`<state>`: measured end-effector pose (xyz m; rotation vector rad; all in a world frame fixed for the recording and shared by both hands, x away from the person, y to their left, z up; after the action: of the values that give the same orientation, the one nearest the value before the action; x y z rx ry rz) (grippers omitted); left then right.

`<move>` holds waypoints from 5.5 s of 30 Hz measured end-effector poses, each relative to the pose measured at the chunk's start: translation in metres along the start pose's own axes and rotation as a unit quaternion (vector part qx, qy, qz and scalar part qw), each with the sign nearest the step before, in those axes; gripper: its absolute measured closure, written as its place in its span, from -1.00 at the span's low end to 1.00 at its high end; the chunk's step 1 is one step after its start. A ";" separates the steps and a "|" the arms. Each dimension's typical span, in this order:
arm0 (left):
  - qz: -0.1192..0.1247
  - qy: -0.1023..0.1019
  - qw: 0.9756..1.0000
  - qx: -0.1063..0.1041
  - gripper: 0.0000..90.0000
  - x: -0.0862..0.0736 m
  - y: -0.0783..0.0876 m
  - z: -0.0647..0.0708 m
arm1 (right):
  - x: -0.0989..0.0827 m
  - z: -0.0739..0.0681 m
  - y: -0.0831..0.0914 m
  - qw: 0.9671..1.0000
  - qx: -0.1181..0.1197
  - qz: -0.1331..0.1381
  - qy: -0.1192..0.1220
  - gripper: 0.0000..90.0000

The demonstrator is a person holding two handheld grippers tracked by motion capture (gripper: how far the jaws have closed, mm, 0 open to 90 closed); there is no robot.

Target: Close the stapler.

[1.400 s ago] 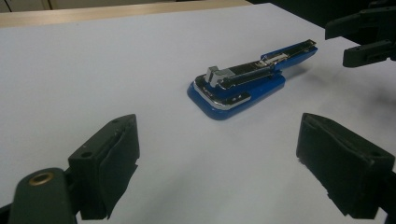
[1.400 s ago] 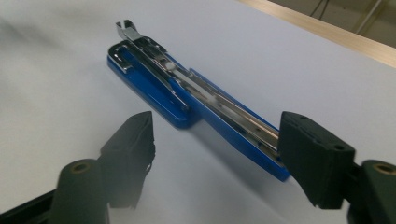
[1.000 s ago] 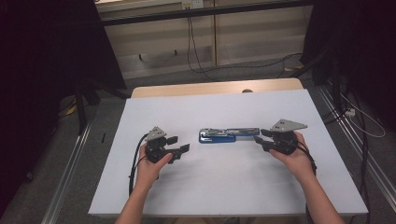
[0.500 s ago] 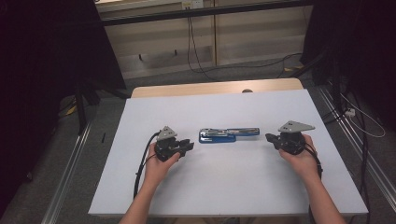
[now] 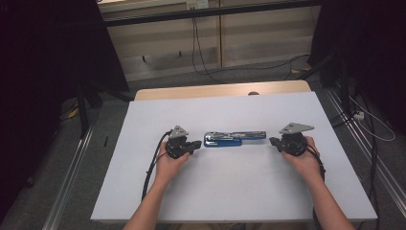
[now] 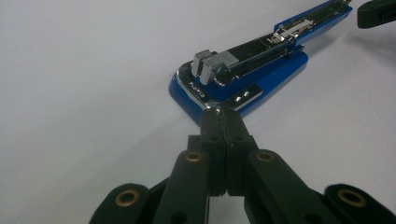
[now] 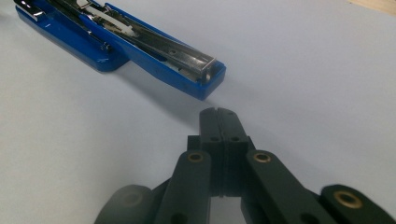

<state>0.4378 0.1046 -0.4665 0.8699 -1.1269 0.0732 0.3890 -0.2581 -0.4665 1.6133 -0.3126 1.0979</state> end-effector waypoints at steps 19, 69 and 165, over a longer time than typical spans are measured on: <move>0.001 -0.028 1.000 -0.001 1.00 0.005 -0.017 0.008 | 0.008 0.000 -0.011 1.000 0.008 -0.025 0.012 1.00; 0.009 -0.031 0.999 -0.001 1.00 0.007 -0.020 0.009 | 0.026 -0.011 -0.016 0.999 0.037 -0.003 0.016 1.00; 0.043 0.030 0.997 0.062 -0.83 -0.065 0.138 -0.025 | -0.047 -0.035 0.065 0.997 0.050 0.049 -0.032 -0.48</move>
<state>0.3627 0.2377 -0.4446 0.9229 -1.1128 0.2414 0.3018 -0.2660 -0.4630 1.7392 -0.3882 1.1523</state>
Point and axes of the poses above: each handheld gripper's, and its own axes: y roughly backward along the jaws, x roughly out of its top, z roughly to its right, the point moved 2 cm from there along -y, roughly forward along the jaws
